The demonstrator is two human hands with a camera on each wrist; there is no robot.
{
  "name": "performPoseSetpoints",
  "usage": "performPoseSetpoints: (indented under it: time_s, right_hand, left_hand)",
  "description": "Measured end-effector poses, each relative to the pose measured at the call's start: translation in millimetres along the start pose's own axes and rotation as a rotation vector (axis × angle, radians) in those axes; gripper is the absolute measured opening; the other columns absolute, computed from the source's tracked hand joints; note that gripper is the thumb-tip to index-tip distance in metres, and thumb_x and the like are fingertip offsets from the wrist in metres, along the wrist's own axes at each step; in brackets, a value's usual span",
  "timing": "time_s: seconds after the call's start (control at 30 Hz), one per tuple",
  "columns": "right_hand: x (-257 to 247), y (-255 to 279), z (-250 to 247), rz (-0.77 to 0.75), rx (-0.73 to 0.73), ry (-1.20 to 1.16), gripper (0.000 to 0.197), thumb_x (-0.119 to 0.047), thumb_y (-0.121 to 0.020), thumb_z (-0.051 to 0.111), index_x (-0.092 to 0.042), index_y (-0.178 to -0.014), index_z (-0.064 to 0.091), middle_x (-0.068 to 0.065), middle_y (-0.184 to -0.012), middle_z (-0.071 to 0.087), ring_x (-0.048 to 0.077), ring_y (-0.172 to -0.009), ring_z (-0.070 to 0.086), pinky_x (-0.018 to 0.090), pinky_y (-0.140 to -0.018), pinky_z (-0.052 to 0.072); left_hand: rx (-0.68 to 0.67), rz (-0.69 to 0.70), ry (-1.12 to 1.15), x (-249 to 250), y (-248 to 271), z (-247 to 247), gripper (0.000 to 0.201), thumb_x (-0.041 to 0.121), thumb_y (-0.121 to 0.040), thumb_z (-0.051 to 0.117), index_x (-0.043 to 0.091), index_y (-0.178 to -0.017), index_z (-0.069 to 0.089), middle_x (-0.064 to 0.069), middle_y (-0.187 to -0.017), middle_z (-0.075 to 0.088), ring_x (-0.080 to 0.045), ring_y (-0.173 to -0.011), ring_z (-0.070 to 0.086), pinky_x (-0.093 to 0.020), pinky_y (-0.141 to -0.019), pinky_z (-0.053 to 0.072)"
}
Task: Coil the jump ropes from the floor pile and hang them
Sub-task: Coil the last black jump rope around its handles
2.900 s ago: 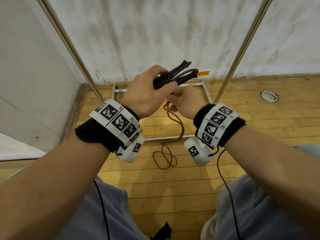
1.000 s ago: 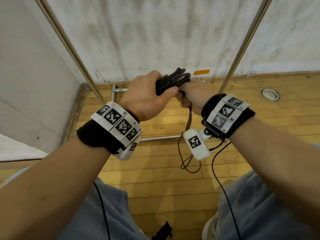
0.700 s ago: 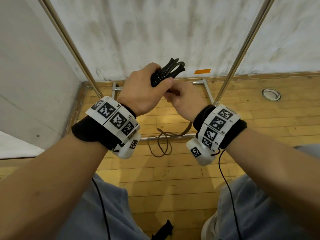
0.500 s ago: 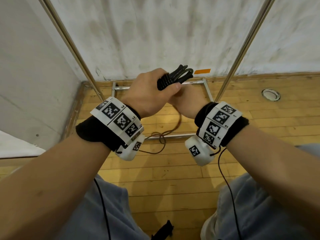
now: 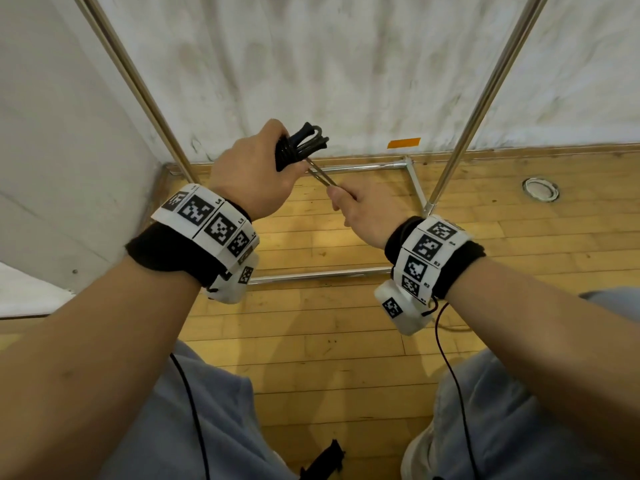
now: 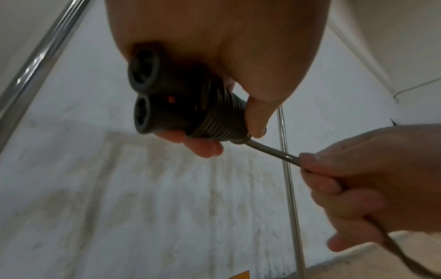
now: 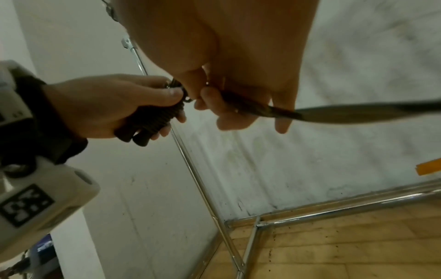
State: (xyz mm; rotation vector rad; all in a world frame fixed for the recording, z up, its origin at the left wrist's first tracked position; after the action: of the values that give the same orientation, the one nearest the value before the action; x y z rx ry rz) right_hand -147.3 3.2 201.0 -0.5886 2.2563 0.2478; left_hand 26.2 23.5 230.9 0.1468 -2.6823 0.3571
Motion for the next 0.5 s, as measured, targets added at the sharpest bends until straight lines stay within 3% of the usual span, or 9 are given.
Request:
performPoseSetpoints:
  time_s: [0.07,0.17,0.27,0.4,0.5]
  right_hand:
    - [0.7,1.2,-1.3,-0.002,-0.022,0.025,0.031,-0.031,-0.101,0.037,-0.014,-0.08,0.053,-0.007,-0.063,0.045,0.009,-0.059,0.044,0.012,-0.049,0.031]
    - [-3.1,2.4,-3.1,-0.057,-0.044,0.12,0.026,-0.029,-0.099,0.041,-0.016,-0.081,0.053,-0.008,-0.063,0.045,0.007,-0.058,0.041,0.015,-0.05,0.029]
    - [-10.0,3.7,-11.2,-0.152,-0.061,0.184,0.025,-0.028,-0.098,0.044,-0.016,-0.078,0.054,-0.008,-0.061,0.045,0.009,-0.056,0.041,0.024,-0.052,0.027]
    - [-16.1,5.0,-20.3,-0.249,-0.018,0.217,0.029,-0.029,-0.099,0.041,-0.019,-0.075,0.055,-0.012,-0.061,0.046,0.005,-0.054,0.041,0.015,-0.049,0.029]
    - [-14.5,0.3,-26.5,-0.248,0.043,0.261,0.033,-0.029,-0.099,0.04,-0.021,-0.068,0.049,-0.01,-0.061,0.045,0.006,-0.056,0.04,0.015,-0.051,0.027]
  left_hand:
    - [-0.022,-0.011,-0.065,-4.7,-1.9,1.6,0.039,0.046,-0.089,0.058,0.024,-0.118,0.045,0.0,-0.098,0.063,-0.025,-0.081,0.06,-0.035,-0.067,0.047]
    - [-0.066,-0.001,-0.142,-9.4,-3.1,5.7,0.04,0.042,-0.091,0.057,0.027,-0.124,0.042,-0.003,-0.104,0.066,-0.028,-0.084,0.062,-0.036,-0.068,0.048]
    - [-0.169,0.014,-0.219,-9.2,-2.8,12.8,0.036,0.043,-0.091,0.056,0.028,-0.122,0.044,0.001,-0.098,0.063,-0.023,-0.08,0.056,-0.033,-0.065,0.042]
    - [-0.286,0.064,-0.248,3.5,4.9,29.1,0.027,0.044,-0.088,0.057,0.032,-0.111,0.05,0.008,-0.091,0.061,-0.017,-0.076,0.053,-0.03,-0.06,0.039]
    - [-0.306,0.131,-0.24,16.4,11.1,36.2,0.03,0.045,-0.085,0.058,0.042,-0.114,0.05,0.015,-0.085,0.058,-0.014,-0.075,0.052,-0.027,-0.06,0.038]
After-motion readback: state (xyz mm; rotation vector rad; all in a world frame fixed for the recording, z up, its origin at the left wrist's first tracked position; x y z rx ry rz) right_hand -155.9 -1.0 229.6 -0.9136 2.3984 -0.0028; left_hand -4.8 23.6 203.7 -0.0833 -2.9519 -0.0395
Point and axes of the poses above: each hand's wrist, its own y-axis away from the middle knuckle, its own z-axis out of the palm, x = y × z, the point moved 1 cm from there along -y, towards the middle knuckle
